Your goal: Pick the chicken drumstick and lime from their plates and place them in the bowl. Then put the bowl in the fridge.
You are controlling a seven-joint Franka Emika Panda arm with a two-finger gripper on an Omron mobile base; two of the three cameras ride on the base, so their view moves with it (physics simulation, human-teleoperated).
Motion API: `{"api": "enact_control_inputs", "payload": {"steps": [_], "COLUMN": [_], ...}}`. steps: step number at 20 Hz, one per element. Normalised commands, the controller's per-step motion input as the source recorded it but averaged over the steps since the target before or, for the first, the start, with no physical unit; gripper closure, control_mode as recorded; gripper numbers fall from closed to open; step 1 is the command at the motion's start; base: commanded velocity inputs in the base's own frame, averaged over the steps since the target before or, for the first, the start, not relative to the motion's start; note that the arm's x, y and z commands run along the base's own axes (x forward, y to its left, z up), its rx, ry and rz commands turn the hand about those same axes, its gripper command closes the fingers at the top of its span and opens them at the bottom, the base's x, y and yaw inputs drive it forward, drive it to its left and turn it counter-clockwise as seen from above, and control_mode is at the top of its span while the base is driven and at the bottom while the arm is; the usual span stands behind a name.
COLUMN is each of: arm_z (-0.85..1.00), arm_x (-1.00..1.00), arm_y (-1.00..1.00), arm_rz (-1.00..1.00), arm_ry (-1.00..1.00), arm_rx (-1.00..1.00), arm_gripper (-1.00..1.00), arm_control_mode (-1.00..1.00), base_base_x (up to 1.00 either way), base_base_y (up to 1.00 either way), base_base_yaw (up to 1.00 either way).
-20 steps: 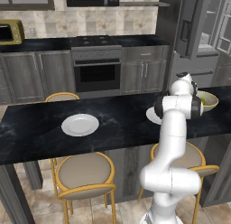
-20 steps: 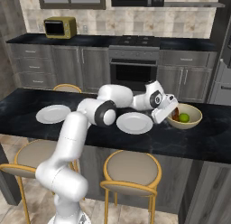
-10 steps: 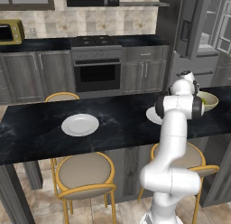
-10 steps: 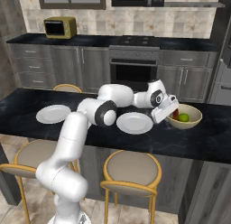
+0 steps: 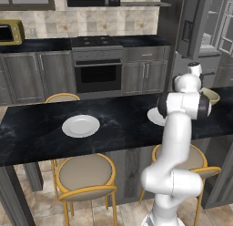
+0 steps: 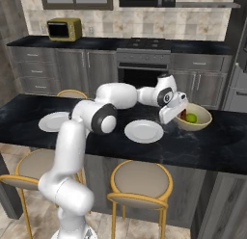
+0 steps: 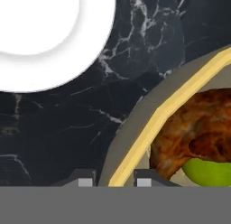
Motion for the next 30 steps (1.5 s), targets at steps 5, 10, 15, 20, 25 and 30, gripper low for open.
{"api": "enact_control_inputs", "payload": {"steps": [5, 10, 15, 20, 25, 30], "arm_z": [0.5, 0.48, 0.42, 0.26, 0.16, 0.13], "arm_x": [-0.49, -0.45, -0.47, -0.48, -0.52, -0.49], "arm_y": [0.33, 0.39, 0.43, 0.48, 0.53, 0.57], "arm_rz": [0.22, 0.29, 0.31, 0.28, 0.21, 0.08], "arm_ry": [-0.14, -0.01, 0.03, 0.05, 0.0, 0.0], "arm_rx": [0.0, -0.01, -0.03, -0.02, -0.01, -0.03], "arm_gripper": [1.0, 1.0, 1.0, 1.0, 1.0, 1.0], "arm_control_mode": [-1.0, -1.0, -1.0, -1.0, -1.0, -1.0], "base_base_x": [0.0, 0.0, 0.0, 0.0, 0.0, 0.0], "base_base_y": [0.0, 0.0, 0.0, 0.0, 0.0, 0.0], "base_base_yaw": [0.0, 0.0, 0.0, 0.0, 0.0, 0.0]}}
